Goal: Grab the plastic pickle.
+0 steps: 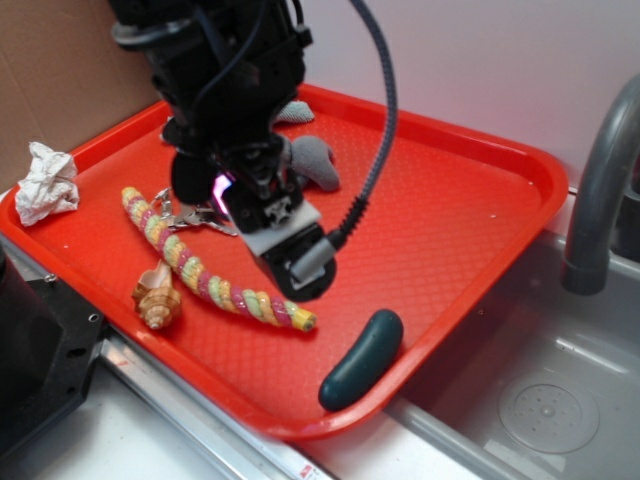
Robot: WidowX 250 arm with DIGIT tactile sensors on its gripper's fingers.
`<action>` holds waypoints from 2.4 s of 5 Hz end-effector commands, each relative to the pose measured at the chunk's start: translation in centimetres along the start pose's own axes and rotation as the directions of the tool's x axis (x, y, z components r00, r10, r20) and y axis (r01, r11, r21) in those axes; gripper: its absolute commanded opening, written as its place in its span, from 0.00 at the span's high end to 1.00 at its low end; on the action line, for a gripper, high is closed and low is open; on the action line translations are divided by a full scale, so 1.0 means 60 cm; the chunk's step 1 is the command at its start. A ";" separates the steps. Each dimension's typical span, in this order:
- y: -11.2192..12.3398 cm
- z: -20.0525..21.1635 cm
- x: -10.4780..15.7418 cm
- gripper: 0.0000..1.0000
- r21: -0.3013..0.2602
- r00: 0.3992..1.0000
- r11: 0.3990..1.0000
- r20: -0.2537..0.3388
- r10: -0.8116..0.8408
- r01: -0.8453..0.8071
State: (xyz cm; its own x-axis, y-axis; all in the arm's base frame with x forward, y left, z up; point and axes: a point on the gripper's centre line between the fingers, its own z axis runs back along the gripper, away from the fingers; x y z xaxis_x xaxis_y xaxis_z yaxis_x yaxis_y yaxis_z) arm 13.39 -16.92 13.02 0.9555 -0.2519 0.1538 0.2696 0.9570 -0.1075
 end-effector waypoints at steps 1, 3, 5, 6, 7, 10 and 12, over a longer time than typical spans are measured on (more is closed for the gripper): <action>-0.012 0.015 0.002 0.00 -0.017 1.000 1.000 0.025 0.003 -0.003; -0.017 -0.063 0.020 0.00 0.048 0.999 0.999 -0.049 0.000 0.002; -0.012 -0.129 0.026 0.00 0.054 0.991 0.998 -0.131 0.027 -0.020; -0.019 -0.163 -0.035 0.00 0.056 0.984 0.998 -0.178 0.024 -0.014; -0.016 -0.171 -0.063 0.00 0.054 0.980 0.998 -0.195 0.025 -0.014; 0.052 -0.053 -0.021 0.00 -0.001 0.987 0.993 -0.108 -0.121 0.121; 0.044 -0.006 0.094 0.00 0.060 0.993 0.992 -0.045 -0.112 0.115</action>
State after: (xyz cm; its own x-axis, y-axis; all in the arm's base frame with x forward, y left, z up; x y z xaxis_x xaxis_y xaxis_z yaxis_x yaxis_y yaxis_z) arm 19.42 -15.37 11.55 0.9260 -0.3720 0.0636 0.3738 0.9274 -0.0174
